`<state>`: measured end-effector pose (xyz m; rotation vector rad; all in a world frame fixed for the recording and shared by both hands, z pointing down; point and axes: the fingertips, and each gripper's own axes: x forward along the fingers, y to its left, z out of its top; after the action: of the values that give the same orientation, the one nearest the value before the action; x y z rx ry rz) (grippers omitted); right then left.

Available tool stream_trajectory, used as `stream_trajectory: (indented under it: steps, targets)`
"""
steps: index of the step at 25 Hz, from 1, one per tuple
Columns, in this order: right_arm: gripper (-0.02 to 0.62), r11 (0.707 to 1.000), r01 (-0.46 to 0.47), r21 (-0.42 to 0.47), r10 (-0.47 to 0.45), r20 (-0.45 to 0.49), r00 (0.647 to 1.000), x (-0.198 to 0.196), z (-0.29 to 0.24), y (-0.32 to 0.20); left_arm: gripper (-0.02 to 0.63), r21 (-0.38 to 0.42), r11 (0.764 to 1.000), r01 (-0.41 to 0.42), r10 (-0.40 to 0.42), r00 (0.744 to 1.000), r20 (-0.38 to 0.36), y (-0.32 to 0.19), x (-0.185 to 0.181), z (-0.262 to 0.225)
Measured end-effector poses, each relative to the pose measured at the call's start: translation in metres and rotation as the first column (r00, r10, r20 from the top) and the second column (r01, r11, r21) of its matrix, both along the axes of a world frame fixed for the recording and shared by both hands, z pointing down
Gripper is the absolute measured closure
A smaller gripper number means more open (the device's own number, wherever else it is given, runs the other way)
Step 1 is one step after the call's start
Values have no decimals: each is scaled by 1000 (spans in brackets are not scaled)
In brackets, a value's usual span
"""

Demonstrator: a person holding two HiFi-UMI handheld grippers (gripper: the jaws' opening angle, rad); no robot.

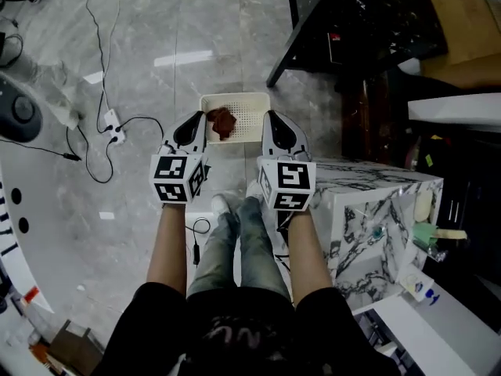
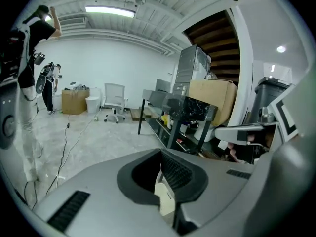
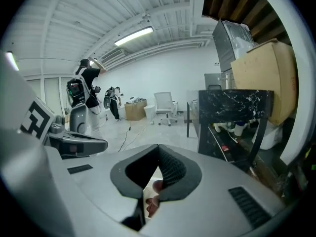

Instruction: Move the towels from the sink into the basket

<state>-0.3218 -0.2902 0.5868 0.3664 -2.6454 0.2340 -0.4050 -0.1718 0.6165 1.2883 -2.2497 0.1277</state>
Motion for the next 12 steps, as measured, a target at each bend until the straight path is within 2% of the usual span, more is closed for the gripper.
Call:
stream_trajectory:
  steps: [12]
  targets:
    - [581,997,-2,83,-5,92,996,9,-116,7,589,56,998,15,-22,994,110,28,-3,-116]
